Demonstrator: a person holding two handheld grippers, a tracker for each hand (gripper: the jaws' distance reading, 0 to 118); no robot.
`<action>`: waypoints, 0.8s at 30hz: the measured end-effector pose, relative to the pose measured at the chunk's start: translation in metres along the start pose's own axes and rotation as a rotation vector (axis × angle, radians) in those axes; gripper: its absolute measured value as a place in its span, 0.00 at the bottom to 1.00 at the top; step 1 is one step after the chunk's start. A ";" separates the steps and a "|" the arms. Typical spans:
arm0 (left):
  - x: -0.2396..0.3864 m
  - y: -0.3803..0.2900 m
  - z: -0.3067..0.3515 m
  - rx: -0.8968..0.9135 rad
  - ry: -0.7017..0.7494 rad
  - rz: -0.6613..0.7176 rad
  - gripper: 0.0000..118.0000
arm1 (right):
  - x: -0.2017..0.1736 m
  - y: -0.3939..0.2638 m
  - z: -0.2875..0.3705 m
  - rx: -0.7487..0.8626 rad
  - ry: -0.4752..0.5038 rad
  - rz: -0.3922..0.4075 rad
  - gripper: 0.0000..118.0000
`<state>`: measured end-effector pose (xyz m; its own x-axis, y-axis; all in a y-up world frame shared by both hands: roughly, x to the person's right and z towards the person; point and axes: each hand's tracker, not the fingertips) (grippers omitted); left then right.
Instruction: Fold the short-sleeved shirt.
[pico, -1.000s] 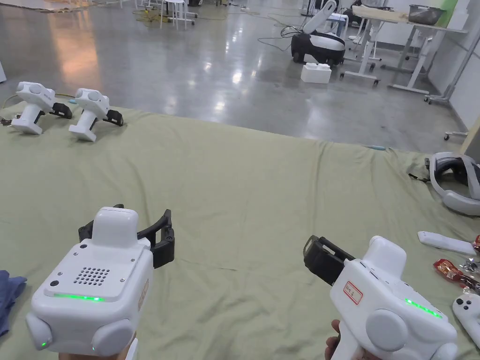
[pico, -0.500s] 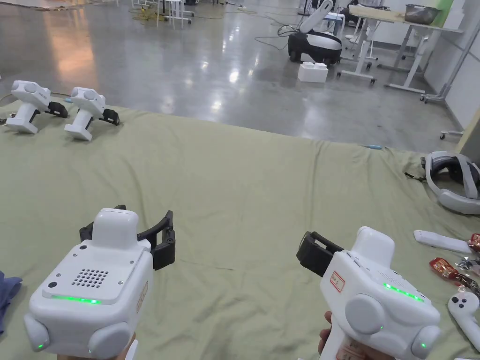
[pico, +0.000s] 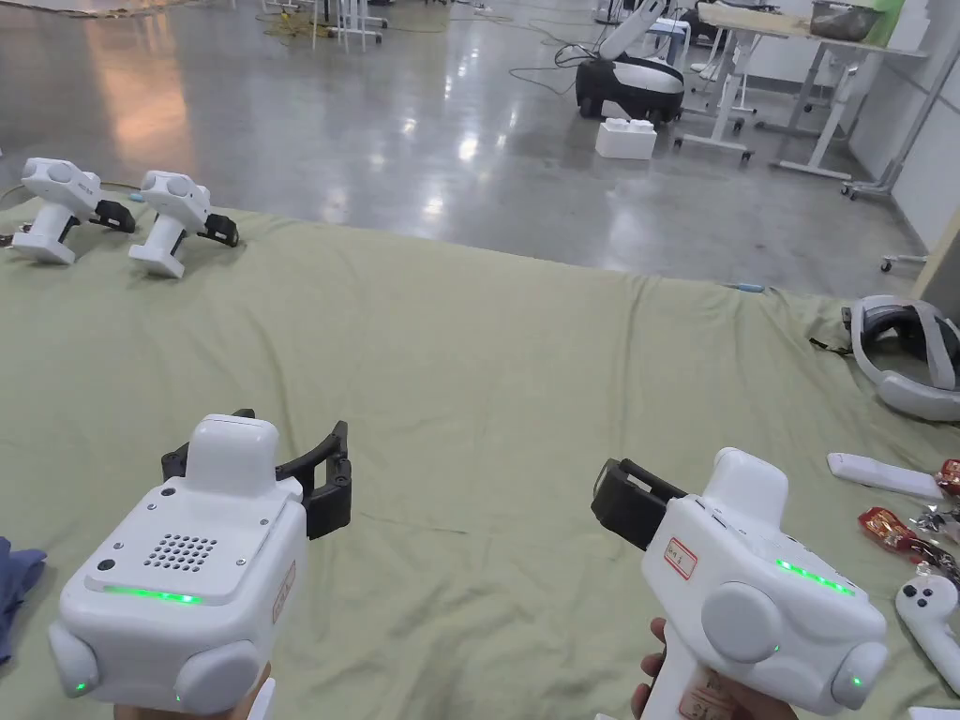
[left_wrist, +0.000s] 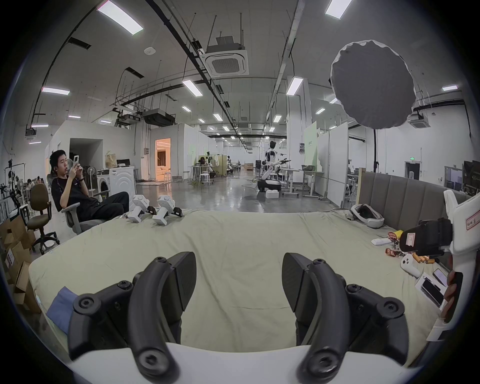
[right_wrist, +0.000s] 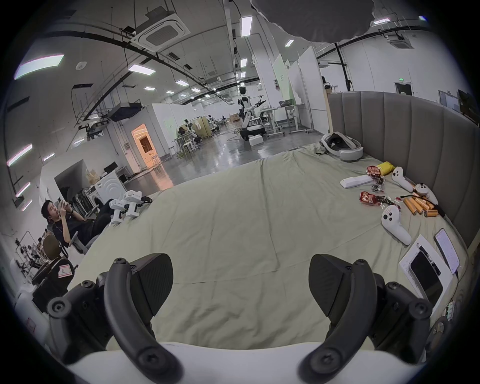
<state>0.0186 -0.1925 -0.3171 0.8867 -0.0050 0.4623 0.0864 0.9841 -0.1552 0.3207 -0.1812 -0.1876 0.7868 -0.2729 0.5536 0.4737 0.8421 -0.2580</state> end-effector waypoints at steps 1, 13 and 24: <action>0.000 0.000 0.000 0.000 -0.001 0.003 0.66 | -0.001 0.000 0.000 0.006 -0.004 0.014 0.93; -0.005 -0.001 0.002 -0.007 -0.006 0.013 0.66 | 0.007 -0.005 -0.008 -0.070 0.003 -0.026 0.93; -0.004 -0.007 0.003 -0.025 -0.012 0.013 0.66 | 0.005 -0.007 -0.006 -0.053 0.021 -0.017 0.93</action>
<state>0.0128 -0.1986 -0.3156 0.8825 0.0101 0.4702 0.0862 0.9793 -0.1829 0.3241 -0.1910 -0.1875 0.7863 -0.2966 0.5419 0.5066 0.8116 -0.2909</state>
